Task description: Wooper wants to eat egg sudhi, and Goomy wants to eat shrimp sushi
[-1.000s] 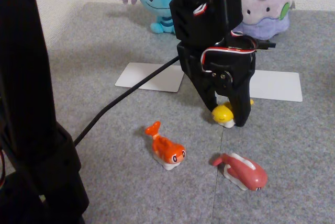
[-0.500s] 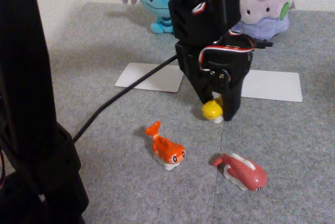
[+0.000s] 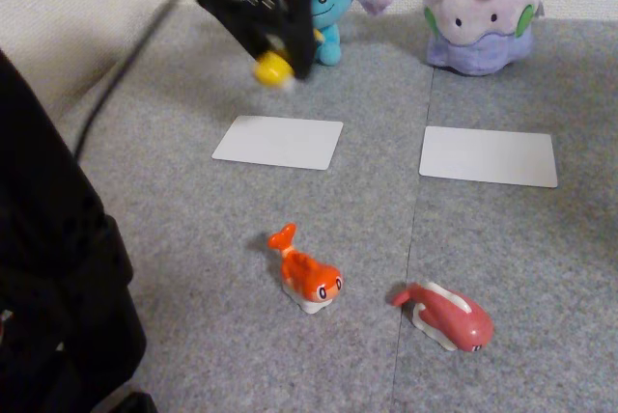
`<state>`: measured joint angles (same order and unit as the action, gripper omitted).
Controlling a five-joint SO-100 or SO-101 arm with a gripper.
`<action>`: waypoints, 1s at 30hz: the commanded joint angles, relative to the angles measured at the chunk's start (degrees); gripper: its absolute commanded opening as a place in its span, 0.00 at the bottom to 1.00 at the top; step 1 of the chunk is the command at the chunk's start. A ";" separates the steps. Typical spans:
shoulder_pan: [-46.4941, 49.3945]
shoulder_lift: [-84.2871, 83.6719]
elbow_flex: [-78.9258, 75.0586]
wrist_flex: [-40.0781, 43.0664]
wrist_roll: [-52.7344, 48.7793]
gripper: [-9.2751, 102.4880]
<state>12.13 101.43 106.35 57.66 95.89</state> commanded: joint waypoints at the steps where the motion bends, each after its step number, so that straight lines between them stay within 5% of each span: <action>1: -5.89 4.22 -1.93 -1.14 1.05 0.14; 10: -11.60 -3.25 -1.93 -6.06 0.00 0.14; 30: -2.20 -14.41 -2.55 -13.18 -9.14 0.14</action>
<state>8.53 86.66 106.26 45.35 87.63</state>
